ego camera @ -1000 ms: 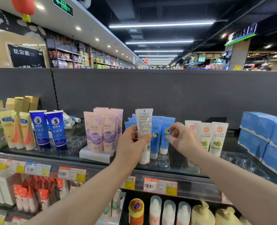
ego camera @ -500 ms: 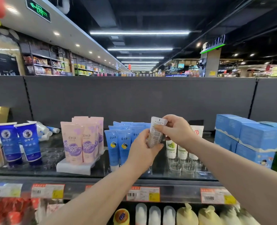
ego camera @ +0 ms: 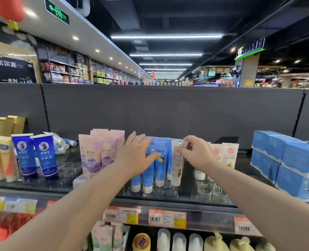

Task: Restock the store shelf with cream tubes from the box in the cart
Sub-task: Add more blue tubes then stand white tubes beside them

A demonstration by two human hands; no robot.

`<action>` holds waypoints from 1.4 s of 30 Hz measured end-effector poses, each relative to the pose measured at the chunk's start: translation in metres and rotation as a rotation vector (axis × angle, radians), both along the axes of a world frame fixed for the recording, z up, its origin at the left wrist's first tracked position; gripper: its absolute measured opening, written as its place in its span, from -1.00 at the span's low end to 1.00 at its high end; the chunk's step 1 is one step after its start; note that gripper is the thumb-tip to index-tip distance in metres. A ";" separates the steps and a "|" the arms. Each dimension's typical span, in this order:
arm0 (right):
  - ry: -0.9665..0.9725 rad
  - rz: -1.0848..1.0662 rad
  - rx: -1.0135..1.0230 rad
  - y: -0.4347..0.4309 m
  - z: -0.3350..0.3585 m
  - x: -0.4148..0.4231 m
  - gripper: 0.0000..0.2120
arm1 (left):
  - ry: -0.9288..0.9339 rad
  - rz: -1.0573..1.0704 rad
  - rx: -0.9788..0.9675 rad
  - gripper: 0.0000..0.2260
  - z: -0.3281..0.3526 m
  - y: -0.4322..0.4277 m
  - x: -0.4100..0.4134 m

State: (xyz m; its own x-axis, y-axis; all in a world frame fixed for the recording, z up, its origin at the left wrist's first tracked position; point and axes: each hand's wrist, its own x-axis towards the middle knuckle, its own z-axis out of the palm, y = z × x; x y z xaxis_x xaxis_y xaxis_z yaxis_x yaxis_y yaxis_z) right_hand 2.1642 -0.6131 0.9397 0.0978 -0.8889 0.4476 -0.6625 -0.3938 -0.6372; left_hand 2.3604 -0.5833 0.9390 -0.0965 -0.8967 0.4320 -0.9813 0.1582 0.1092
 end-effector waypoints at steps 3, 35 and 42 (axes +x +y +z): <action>-0.007 -0.007 0.006 -0.004 0.000 0.001 -0.92 | -0.008 0.013 0.016 -0.42 -0.002 0.001 0.001; 0.928 0.157 -0.081 0.001 0.045 0.000 -0.59 | -0.048 -0.030 -0.024 -0.47 -0.002 0.002 0.003; 1.055 0.161 -0.164 -0.007 0.051 -0.001 -0.75 | -0.031 -0.036 -0.021 -0.47 -0.002 0.003 0.003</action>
